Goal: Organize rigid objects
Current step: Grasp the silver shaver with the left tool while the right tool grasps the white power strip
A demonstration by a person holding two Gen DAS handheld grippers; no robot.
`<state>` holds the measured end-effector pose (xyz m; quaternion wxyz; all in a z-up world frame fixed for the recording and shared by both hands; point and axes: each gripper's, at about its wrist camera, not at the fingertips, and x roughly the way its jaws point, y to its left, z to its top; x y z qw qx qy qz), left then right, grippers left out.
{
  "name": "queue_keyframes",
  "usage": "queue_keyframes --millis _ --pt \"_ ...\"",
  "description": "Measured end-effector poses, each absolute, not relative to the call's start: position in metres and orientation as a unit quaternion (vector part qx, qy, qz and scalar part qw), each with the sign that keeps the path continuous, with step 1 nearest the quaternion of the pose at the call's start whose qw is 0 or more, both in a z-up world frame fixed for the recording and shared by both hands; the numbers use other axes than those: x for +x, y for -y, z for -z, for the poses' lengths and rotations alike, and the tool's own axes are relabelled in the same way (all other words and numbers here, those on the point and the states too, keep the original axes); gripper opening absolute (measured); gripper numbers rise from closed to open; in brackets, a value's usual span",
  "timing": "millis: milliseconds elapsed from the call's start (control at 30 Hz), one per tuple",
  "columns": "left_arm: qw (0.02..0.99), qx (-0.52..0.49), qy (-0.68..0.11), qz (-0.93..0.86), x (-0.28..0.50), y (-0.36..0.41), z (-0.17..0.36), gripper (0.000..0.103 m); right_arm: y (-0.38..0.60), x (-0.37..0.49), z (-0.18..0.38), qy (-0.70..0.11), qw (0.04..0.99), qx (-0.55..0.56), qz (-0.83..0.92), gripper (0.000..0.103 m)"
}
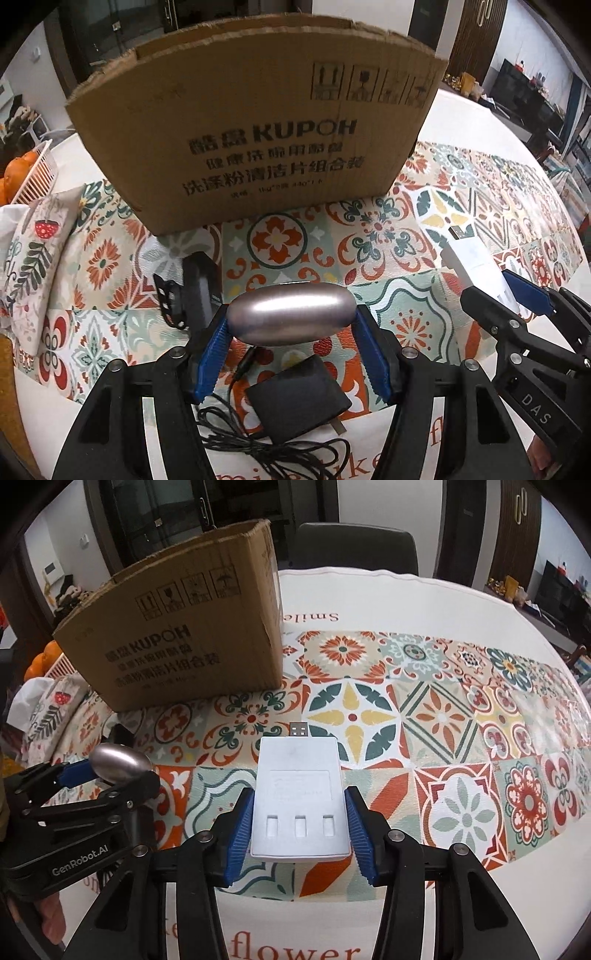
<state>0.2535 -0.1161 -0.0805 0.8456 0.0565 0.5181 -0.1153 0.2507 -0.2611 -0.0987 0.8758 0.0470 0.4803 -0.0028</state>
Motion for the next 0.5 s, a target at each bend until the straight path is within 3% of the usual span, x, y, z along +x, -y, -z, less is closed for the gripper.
queue_keyframes --millis 500 --pt "0.878 0.041 -0.465 0.107 0.245 0.092 0.030 0.064 0.235 0.247 0.050 -0.426 0.904 0.038 -0.016 0.049"
